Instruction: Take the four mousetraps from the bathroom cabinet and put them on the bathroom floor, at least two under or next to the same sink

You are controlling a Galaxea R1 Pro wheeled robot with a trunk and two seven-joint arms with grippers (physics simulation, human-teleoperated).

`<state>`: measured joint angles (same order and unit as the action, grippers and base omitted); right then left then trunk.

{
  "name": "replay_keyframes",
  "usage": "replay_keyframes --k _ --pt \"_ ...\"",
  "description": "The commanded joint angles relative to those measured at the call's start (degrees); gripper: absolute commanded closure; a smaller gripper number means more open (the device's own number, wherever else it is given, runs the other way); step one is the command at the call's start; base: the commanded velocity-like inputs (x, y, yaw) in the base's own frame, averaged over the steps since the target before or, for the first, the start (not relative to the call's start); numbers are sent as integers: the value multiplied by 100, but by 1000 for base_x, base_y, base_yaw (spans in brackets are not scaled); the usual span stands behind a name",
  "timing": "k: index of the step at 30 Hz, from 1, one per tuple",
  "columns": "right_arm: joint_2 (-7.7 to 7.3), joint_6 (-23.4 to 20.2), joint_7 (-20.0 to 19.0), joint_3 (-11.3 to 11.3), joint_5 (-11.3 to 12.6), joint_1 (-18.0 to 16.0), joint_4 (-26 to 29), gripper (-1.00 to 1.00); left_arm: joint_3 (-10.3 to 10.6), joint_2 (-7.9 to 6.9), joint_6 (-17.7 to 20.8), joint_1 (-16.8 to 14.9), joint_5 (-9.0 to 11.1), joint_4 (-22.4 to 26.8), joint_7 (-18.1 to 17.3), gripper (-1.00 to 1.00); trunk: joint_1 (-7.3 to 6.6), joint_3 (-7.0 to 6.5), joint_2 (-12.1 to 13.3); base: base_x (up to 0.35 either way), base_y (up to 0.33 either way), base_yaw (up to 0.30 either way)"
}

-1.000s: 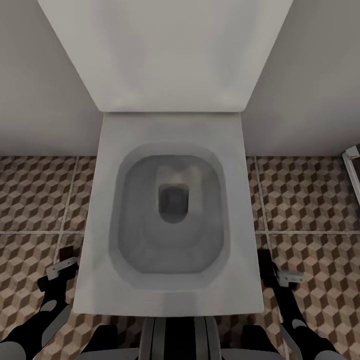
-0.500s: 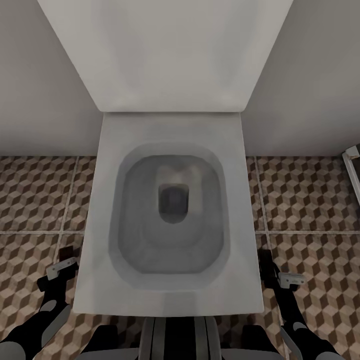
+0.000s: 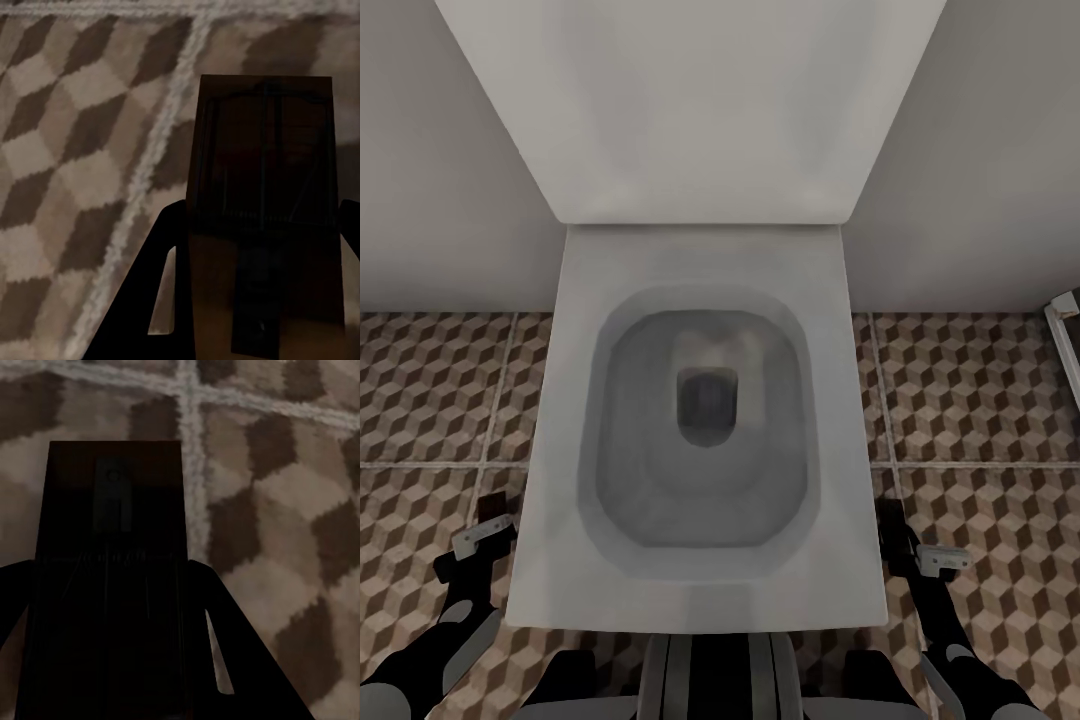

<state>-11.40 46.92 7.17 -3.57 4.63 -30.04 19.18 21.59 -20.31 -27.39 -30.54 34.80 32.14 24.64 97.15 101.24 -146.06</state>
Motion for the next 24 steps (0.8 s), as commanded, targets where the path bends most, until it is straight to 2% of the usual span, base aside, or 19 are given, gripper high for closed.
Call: replay_keyframes --k 1,6,10,24 --pt "-3 19 -5 -39 64 -2 -2 100 50 -9 -21 -4 27 3 49 100 -1 3 -1 0 0 0" --pt "-6 19 -5 -39 64 -2 -2 100 52 -15 -21 -4 22 -3 49 100 -1 3 -1 0 0 0" --pt "-10 19 -5 -39 64 -2 -2 100 51 -11 -21 -4 19 -5 54 100 10 91 -6 0 0 0" --pt "-11 19 -5 -39 64 -2 -2 100 47 -17 -30 -4 19 -6 61 100 10 91 -6 0 0 0"
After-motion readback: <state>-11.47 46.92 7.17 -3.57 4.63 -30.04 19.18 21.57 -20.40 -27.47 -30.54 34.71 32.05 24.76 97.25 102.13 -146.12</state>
